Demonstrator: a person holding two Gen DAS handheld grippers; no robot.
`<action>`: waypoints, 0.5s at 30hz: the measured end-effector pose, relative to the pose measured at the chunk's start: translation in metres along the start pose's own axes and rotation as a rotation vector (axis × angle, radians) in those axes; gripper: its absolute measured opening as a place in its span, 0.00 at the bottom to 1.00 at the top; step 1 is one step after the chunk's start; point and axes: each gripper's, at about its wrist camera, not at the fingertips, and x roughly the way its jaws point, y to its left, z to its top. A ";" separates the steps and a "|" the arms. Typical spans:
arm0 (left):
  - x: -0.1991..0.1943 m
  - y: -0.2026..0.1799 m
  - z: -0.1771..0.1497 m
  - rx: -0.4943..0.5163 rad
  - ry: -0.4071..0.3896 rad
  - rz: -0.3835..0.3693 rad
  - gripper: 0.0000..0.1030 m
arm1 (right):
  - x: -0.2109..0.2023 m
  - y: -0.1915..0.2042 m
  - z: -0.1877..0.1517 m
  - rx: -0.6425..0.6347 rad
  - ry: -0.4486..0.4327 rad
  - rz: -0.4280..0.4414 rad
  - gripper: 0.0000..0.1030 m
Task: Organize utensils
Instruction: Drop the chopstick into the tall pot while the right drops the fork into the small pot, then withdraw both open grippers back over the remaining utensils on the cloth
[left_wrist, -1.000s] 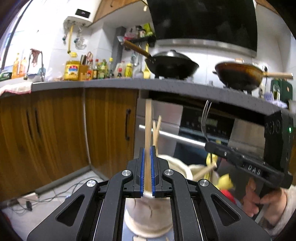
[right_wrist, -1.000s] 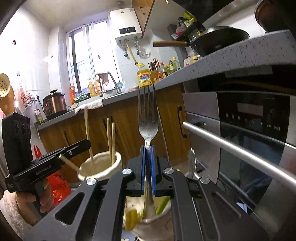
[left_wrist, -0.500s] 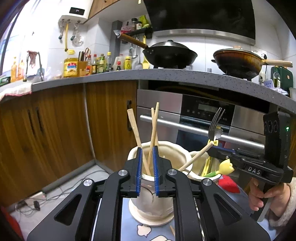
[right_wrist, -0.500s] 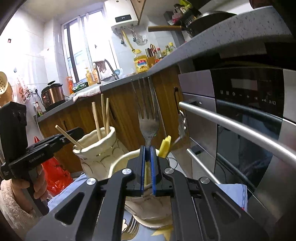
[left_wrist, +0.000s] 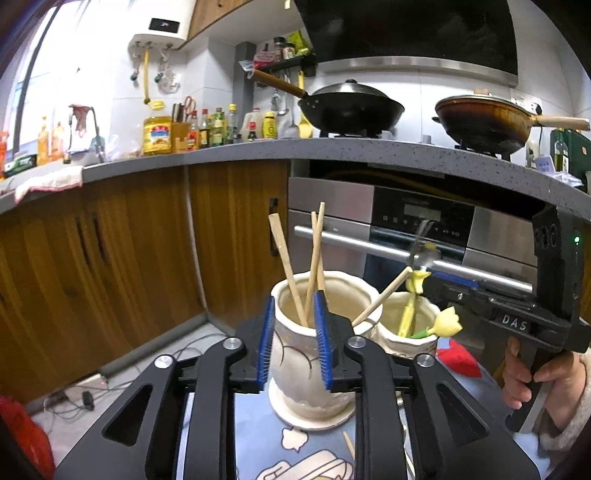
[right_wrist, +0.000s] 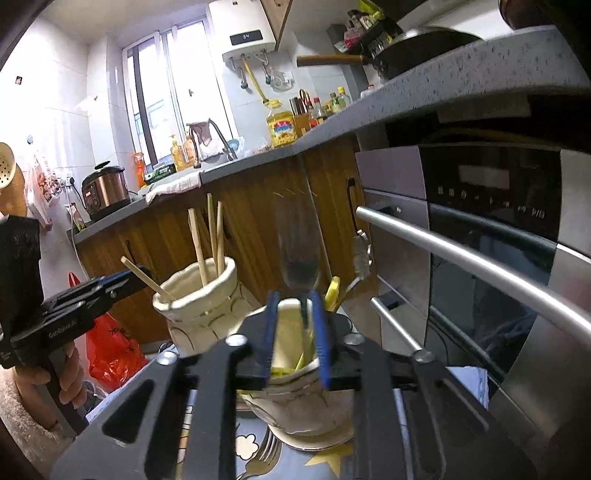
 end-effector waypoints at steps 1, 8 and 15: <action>-0.003 0.000 0.000 -0.002 -0.004 0.003 0.24 | -0.003 0.001 0.002 -0.001 -0.010 -0.001 0.28; -0.037 0.002 0.000 -0.026 -0.049 0.029 0.59 | -0.039 0.012 0.013 -0.006 -0.082 0.001 0.61; -0.063 0.001 -0.003 -0.041 -0.074 0.058 0.84 | -0.069 0.027 0.010 -0.025 -0.075 0.023 0.94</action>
